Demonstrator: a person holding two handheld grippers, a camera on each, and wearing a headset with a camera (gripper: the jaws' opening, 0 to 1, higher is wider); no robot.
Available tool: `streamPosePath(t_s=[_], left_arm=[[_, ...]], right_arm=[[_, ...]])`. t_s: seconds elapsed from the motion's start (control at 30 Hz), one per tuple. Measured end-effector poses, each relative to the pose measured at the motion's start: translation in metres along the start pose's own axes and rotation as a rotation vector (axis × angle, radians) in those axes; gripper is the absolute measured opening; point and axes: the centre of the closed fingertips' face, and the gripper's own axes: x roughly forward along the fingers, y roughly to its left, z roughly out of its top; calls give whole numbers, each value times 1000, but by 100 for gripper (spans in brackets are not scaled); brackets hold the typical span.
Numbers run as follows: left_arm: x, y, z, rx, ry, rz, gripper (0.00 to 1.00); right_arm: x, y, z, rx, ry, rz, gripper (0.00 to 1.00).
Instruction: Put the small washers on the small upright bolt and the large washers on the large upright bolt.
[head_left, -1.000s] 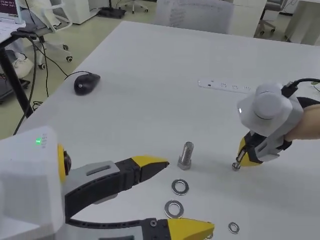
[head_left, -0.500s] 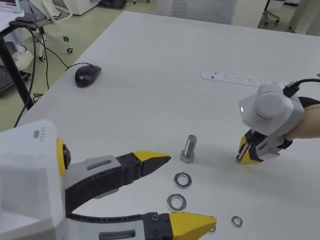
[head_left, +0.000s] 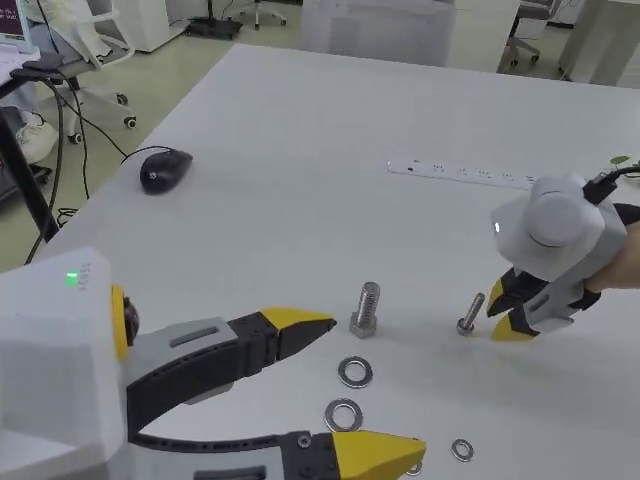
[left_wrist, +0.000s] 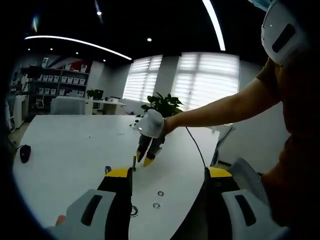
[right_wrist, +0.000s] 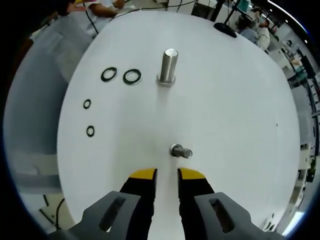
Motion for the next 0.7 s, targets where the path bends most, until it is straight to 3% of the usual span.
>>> streamPosePath(t_s=[0.13, 0.4, 0.7], left_arm=[[1, -10, 6, 11, -9, -6, 58], [-1, -17, 9, 42, -6, -9, 58], [-5, -28, 4, 53, -3, -13, 58]], right_arm=[[-3, 13, -5, 3, -3, 5, 17], [3, 54, -7, 3, -8, 58, 17], [9, 92, 11, 12, -55, 106, 17]])
